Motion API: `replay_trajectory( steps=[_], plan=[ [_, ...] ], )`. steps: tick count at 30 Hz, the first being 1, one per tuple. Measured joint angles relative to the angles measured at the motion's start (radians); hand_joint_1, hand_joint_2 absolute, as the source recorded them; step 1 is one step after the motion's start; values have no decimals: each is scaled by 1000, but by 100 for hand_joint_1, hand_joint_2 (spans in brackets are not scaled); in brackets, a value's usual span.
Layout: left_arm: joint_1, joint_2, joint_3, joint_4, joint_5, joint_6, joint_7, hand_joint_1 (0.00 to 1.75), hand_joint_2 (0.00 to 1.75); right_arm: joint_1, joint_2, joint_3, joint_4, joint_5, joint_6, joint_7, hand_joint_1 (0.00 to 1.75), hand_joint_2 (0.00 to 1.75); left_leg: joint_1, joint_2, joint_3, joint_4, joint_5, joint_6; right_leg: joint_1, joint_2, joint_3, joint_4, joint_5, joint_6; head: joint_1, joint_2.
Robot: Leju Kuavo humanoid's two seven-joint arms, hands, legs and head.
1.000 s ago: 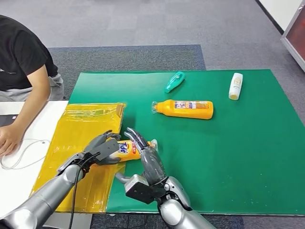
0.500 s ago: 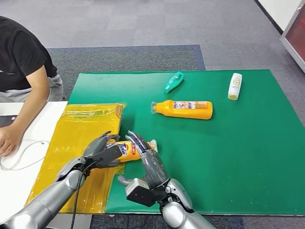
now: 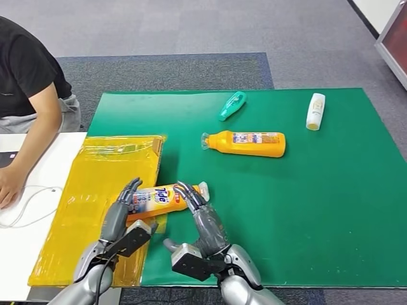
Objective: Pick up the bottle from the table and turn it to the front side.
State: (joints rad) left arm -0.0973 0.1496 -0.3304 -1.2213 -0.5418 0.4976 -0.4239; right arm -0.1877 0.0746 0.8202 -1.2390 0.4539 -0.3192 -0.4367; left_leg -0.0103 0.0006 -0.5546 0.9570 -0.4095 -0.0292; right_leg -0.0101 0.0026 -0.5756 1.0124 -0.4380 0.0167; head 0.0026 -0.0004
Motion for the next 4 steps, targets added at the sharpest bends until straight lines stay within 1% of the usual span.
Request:
replay_trajectory(
  steps=[3,4],
  plan=[
    [51,-17,30,-84,9,104,-54,0,175,0,-1,0,1,-4,-8,0,0,175,0,0,-5,1,0,0,0,0,-3,0,0,0,0,0],
    [59,-20,33,-96,6,121,-60,0,175,0,-1,0,1,-5,-9,0,0,175,0,0,-5,1,0,0,0,0,-4,-1,0,0,0,0]
  ],
)
